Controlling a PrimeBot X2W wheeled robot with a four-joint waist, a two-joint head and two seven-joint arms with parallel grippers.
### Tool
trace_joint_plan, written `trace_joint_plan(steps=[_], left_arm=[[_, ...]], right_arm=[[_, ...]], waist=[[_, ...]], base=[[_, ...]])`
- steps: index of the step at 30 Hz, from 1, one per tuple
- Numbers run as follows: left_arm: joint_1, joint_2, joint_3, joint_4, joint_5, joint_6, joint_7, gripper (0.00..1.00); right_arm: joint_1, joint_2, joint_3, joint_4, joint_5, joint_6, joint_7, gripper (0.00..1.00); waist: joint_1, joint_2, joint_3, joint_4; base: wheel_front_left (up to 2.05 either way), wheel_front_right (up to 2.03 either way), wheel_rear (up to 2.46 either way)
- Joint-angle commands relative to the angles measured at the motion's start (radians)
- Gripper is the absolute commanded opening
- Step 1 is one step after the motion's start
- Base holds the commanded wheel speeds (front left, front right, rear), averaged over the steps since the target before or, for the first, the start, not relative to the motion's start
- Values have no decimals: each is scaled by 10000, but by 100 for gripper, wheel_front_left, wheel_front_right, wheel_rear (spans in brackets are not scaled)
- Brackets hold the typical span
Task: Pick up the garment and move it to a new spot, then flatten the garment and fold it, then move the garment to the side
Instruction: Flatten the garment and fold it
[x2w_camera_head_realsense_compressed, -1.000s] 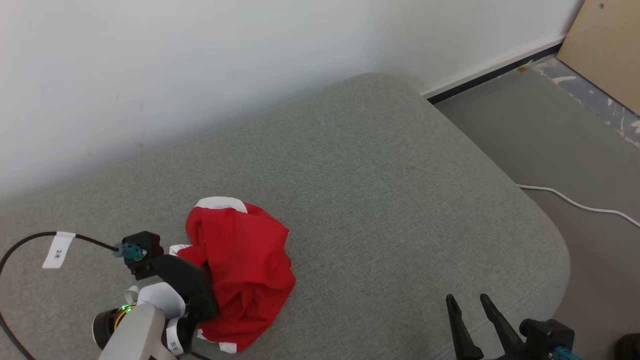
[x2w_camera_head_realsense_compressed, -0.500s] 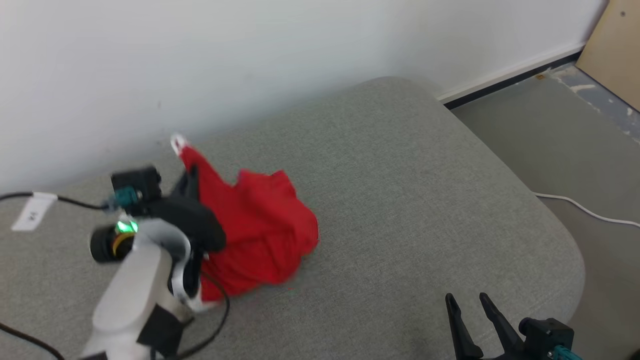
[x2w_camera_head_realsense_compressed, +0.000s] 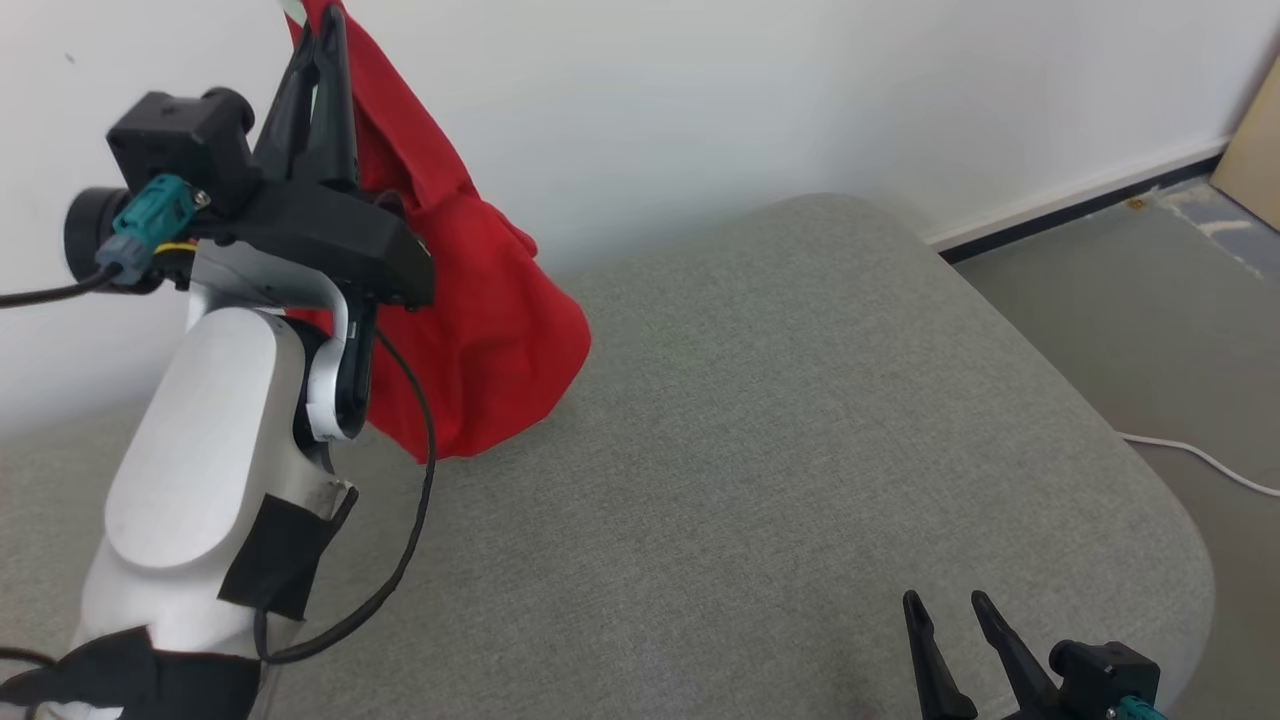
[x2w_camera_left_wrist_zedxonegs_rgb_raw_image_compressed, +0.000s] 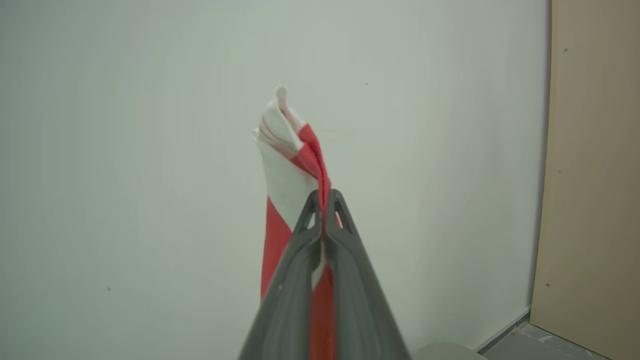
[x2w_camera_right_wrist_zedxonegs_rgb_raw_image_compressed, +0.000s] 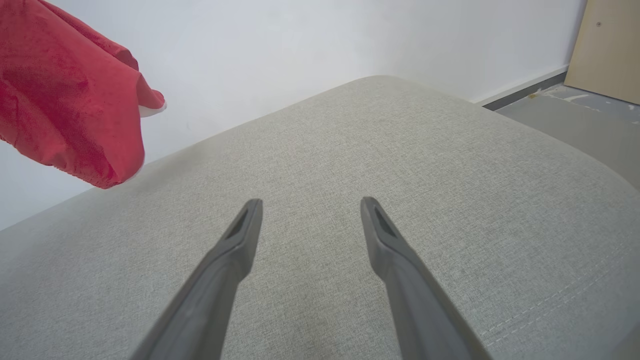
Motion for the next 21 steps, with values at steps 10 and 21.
trace_joint_plan(steps=[10, 21], left_arm=[[557, 8, -907, -1160, 74, -217, 1447, 0], [1987, -1360, -3158, 1422, -2848, -1209, 1213, 100]], right_arm=[[35, -14, 123, 86, 127, 34, -84, 100], [-279, -13, 419, 275, 242, 34, -223, 100]], waist=[[0, -1, -144, 187], [0, -1, 364, -230]], base=[[0, 0, 0], [0, 0, 0]])
